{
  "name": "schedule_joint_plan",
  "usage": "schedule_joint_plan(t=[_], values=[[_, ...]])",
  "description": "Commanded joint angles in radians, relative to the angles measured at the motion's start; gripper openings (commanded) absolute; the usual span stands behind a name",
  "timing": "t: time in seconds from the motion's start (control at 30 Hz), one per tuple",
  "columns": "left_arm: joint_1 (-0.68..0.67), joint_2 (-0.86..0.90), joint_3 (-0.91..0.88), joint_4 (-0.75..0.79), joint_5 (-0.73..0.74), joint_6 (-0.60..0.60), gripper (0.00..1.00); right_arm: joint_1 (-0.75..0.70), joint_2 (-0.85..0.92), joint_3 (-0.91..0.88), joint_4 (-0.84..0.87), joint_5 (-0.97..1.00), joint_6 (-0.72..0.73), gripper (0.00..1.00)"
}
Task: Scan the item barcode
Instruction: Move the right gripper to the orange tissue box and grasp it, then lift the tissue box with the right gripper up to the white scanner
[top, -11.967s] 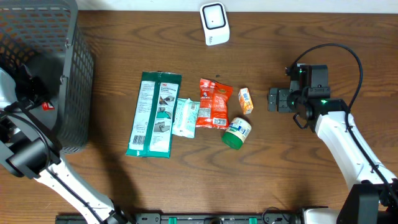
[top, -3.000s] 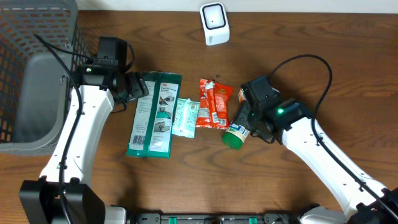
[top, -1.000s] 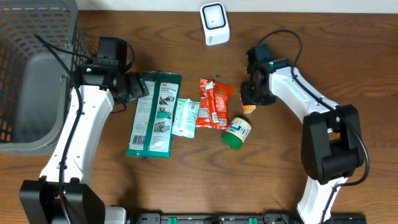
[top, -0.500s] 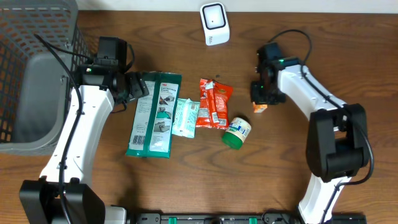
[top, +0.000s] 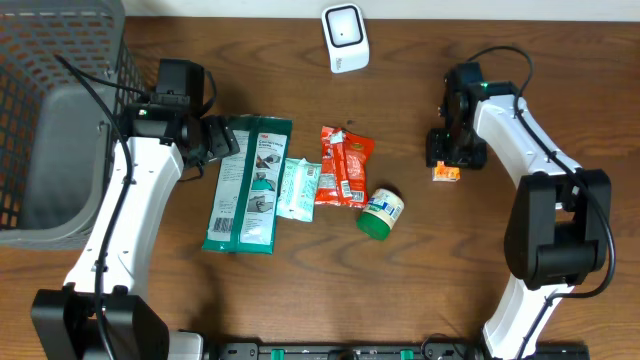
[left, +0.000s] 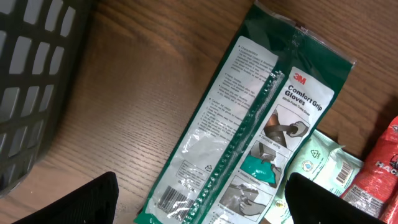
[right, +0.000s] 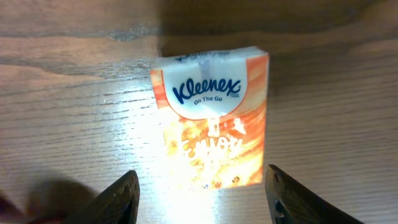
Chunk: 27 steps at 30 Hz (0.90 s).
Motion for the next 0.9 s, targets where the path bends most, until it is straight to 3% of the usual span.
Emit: schedule_joint_plan(t=[0.0,0.2,0.3,0.53,0.87], values=[[0.004,-0.004,0.018,-0.003,-0.013,0.005,0.86,0.003,-0.031,0.051,-0.011,-0.003,-0.021,0.59],[0.004,-0.004,0.018,-0.003,-0.013,0.005,0.86,0.055,-0.031,0.058,-0.010,0.002,-0.021,0.59],[0.004,-0.004,0.018,-0.003,-0.013,0.005,0.86,0.082,-0.031,0.051,-0.008,0.024,-0.020,0.55],[0.004,-0.004,0.018,-0.003,-0.013,0.005,0.86,0.152,-0.030,-0.043,0.078,0.260,0.047,0.53],[0.004,-0.004,0.018,-0.003,-0.013,0.005,0.86,0.178,-0.030,-0.164,0.204,0.337,0.067,0.35]])
